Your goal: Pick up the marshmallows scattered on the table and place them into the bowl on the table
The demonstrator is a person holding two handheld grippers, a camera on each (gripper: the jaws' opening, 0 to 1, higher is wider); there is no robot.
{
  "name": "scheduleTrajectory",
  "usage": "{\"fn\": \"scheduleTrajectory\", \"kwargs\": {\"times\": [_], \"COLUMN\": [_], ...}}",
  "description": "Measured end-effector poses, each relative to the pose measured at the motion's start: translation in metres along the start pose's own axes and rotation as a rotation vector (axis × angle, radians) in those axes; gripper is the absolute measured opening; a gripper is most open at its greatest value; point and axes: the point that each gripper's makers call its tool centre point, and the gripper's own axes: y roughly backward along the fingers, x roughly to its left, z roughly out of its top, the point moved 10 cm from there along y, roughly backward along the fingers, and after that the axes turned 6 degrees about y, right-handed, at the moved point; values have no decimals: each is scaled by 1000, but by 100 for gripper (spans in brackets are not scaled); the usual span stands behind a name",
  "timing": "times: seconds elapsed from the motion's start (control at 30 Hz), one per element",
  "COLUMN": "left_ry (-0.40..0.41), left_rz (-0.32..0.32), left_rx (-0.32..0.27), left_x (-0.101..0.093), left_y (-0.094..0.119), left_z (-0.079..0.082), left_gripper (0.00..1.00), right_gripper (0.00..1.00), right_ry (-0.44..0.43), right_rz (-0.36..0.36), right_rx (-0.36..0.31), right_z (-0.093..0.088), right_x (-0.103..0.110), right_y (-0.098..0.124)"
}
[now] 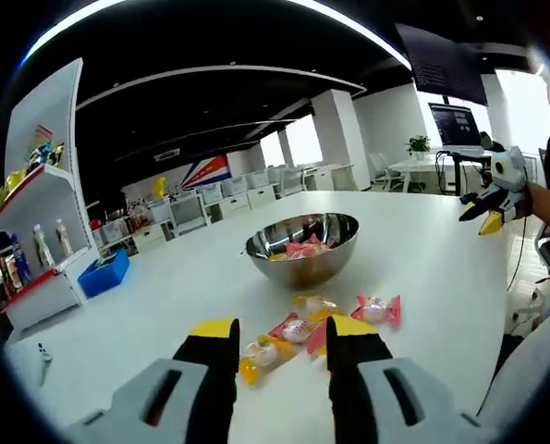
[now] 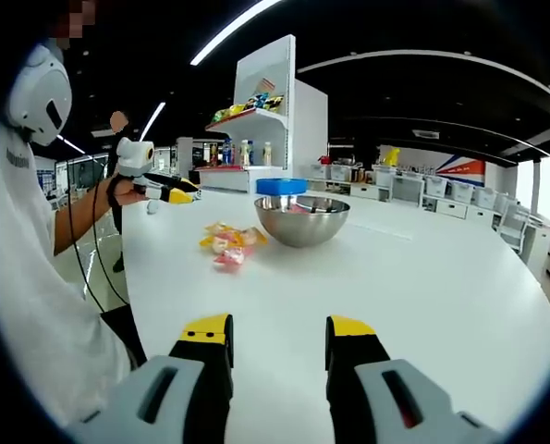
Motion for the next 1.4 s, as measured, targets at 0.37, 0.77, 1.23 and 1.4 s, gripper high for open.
{"fn": "scheduleTrajectory", "kwargs": {"times": [0.37,0.77,1.23,1.4], "left_ry": [-56,-213,-366,-361], "left_rz": [-32,-236,-401,-393], "left_rx": [8,211,478,510], "left_x": [4,30,49,51], "left_y": [2,-12,-74,-92], "left_z": [4,11,1,-8], "left_gripper": [39,40,40,38], "right_gripper": [39,39,39,39], "right_ry": [-3,-5,-2,-3], "right_rz": [-4,-18,-33,-42], "right_rx": [-8,-2,-2,-1], "right_z": [-1,-3,-1,0], "right_x": [-1,-1,-1,-1], "right_y": [3,8,12,15]}}
